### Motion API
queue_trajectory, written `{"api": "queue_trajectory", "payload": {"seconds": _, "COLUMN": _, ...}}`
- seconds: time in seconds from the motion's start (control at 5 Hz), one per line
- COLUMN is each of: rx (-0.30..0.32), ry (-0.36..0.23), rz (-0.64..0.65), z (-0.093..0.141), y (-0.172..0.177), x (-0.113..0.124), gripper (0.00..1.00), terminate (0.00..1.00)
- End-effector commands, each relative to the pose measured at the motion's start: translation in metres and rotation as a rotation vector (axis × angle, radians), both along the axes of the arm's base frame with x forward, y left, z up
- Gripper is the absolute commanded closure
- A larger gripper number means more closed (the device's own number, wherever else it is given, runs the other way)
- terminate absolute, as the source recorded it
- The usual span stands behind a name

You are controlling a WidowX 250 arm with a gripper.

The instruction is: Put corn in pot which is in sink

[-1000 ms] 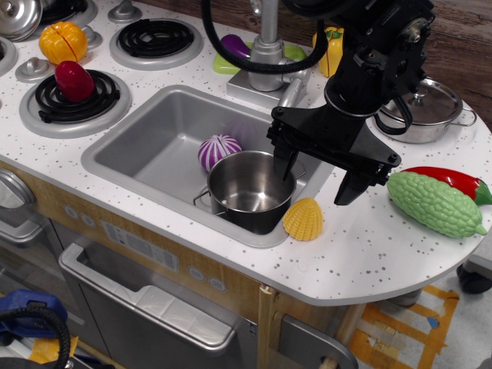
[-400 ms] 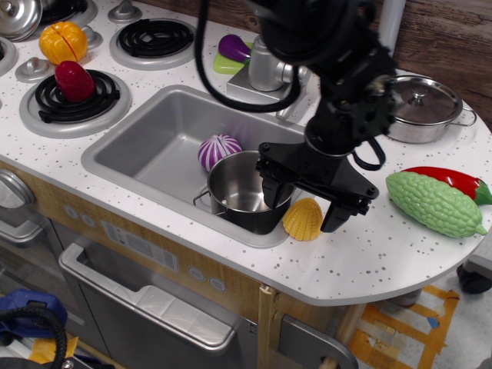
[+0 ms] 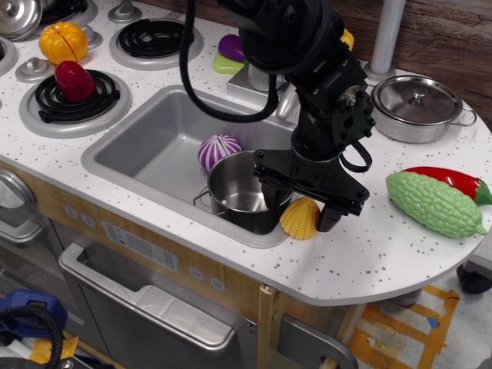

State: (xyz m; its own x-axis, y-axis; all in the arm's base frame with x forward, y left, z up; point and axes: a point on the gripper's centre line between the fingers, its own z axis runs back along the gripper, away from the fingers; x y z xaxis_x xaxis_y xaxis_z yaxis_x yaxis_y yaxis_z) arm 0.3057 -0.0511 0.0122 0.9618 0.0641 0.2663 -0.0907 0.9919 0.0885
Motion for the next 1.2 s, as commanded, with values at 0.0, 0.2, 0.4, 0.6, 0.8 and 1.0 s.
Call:
{"api": "queue_trajectory", "payload": {"seconds": 0.0, "rx": -0.021, "ry": -0.041, "rz": 0.017, "z": 0.004, "y": 0.003, "x": 0.003, "gripper": 1.00, "terminate": 0.00}}
{"api": "queue_trajectory", "payload": {"seconds": 0.2, "rx": 0.017, "ry": -0.027, "rz": -0.017, "z": 0.012, "y": 0.009, "x": 0.004, "gripper": 1.00, "terminate": 0.00}}
{"api": "queue_trajectory", "payload": {"seconds": 0.4, "rx": 0.138, "ry": 0.033, "rz": -0.131, "z": 0.036, "y": 0.030, "x": 0.006, "gripper": 1.00, "terminate": 0.00}}
{"api": "queue_trajectory", "payload": {"seconds": 0.6, "rx": 0.163, "ry": 0.025, "rz": -0.216, "z": 0.041, "y": 0.048, "x": 0.017, "gripper": 1.00, "terminate": 0.00}}
{"api": "queue_trajectory", "payload": {"seconds": 0.8, "rx": 0.150, "ry": -0.005, "rz": -0.285, "z": 0.037, "y": 0.066, "x": 0.029, "gripper": 1.00, "terminate": 0.00}}
{"api": "queue_trajectory", "payload": {"seconds": 1.0, "rx": 0.132, "ry": -0.043, "rz": -0.343, "z": 0.023, "y": 0.080, "x": 0.039, "gripper": 0.00, "terminate": 0.00}}
